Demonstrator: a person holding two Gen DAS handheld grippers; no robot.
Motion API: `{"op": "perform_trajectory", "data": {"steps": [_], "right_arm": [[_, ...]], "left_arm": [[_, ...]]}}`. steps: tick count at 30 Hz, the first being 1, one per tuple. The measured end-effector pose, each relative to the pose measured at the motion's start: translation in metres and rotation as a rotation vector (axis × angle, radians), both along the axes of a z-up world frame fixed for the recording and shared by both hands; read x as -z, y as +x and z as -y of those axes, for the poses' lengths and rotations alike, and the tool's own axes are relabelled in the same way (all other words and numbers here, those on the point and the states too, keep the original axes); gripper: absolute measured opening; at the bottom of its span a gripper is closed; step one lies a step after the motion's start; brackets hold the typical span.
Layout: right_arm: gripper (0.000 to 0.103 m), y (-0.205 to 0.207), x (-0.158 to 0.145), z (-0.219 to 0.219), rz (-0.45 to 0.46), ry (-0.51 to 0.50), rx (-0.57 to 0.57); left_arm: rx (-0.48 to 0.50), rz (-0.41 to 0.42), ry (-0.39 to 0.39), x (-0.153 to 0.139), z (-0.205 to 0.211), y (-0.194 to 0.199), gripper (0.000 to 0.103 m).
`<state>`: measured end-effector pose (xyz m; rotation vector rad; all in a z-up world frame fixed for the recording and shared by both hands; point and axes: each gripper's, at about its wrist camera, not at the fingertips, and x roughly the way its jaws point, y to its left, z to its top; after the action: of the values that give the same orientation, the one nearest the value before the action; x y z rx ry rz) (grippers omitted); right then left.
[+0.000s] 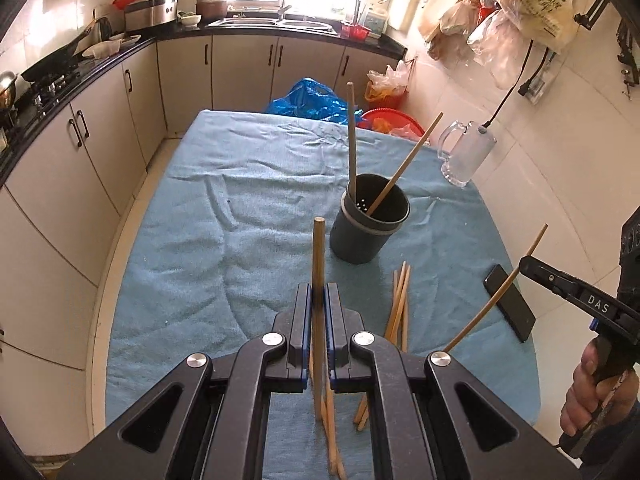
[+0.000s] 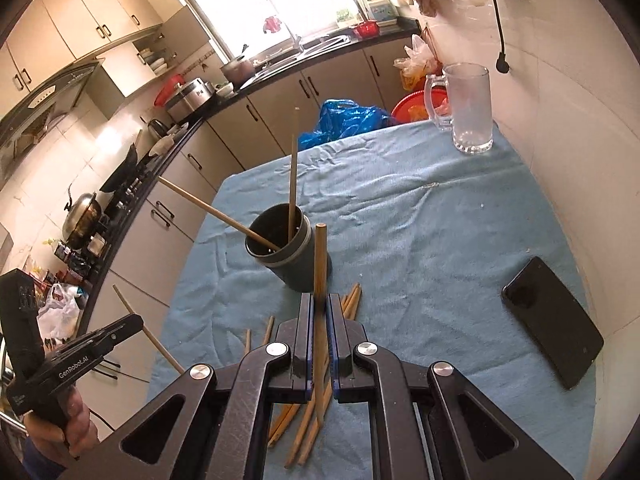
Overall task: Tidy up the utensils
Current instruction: 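Carry the chopstick with the right tool and lower it into the black holder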
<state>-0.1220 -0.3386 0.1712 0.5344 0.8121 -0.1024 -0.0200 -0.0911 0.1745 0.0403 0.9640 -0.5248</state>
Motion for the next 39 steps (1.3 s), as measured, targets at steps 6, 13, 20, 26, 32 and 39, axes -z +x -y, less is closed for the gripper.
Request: {"op": "perform_trajectory", "data": {"steps": [6,13,20,26,32,39], "right_arm": [[0.006,-0.003,-0.007,0.004,0.014,0.000,0.012],[0.006,-0.004,-0.017,0.009,0.035,-0.005,0.021],[0.006,-0.005,-0.026,0.013,0.054,-0.007,0.024],[0.006,-0.005,-0.034,0.017,0.066,-0.010,0.022],[0.006,-0.001,-0.049,0.021,0.092,-0.012,0.017],[0.006,0.009,-0.075,0.025,0.134,-0.010,0.012]], "left_arm": [[0.011,0.007,0.001,-0.006,0.005,-0.002,0.006],[0.020,0.022,-0.010,-0.014,0.010,-0.001,0.006],[0.031,0.034,-0.017,-0.019,0.015,0.000,0.006],[0.042,0.045,-0.028,-0.028,0.020,0.003,0.006],[0.060,0.071,-0.043,-0.046,0.027,0.008,0.006],[0.082,0.106,-0.076,-0.074,0.033,0.018,0.006]]}}
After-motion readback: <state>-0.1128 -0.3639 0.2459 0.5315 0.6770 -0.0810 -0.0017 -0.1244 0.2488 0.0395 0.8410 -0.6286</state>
